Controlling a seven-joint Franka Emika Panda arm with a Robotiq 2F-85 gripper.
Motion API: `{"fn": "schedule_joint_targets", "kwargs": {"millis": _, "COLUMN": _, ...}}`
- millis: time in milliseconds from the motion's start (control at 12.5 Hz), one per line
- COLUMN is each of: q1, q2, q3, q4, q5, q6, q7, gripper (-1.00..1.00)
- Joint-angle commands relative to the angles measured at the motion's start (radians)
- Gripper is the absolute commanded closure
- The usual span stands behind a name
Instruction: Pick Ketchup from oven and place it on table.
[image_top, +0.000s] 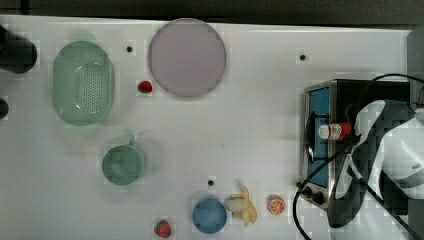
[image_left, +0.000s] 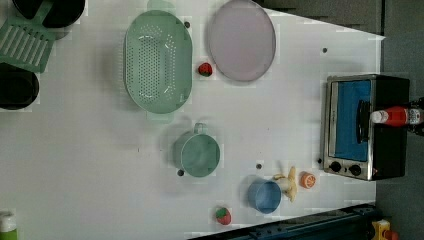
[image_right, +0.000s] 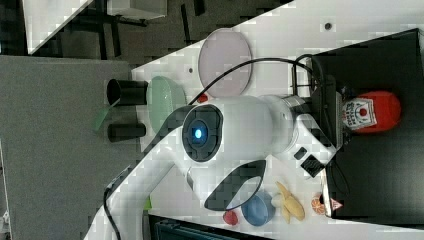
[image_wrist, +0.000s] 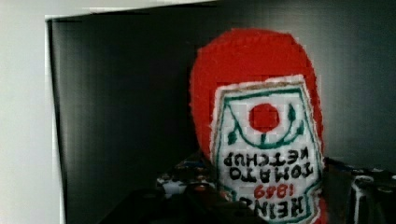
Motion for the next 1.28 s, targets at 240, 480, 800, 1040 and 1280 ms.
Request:
{"fn": "schedule_joint_targets", "kwargs": {"millis": 240, "q1": 0.039, "q2": -0.132, "q3": -0.003, "q4": 0.152, "q5": -0.033, "q6": -0.183, "q7": -0.003, "gripper": -0.27}}
{"fn": "schedule_joint_targets", "kwargs": {"millis": 480, "q1": 0.1, "q2": -0.2, "q3": 0.04, "q4": 0.209, "q5": -0.161, "q6": -0.299, "q7": -0.025, "gripper": -0.27}}
{"fn": "schedule_joint_targets", "kwargs": {"millis": 800, "q1": 0.181, "q2": -0.304, "q3": 0.182, "q4": 0.218, "q5": -0.161, "q6": -0.475, "q7": -0.025, "gripper": -0.27}}
{"fn": "schedule_joint_targets", "kwargs": {"millis": 1040, "q1": 0.213, "q2": -0.35, "q3": 0.294, "q4": 0.205, "q5": -0.161, "q6": -0.538, "q7": -0.014, "gripper": -0.27}}
{"fn": "schedule_joint_targets", "kwargs": {"millis": 1280, "q1": 0.227, "q2": -0.371, "q3": 0.394, "q4": 0.139, "q5": -0.161, "q6": -0.537, "q7": -0.014, "gripper": -0.27}}
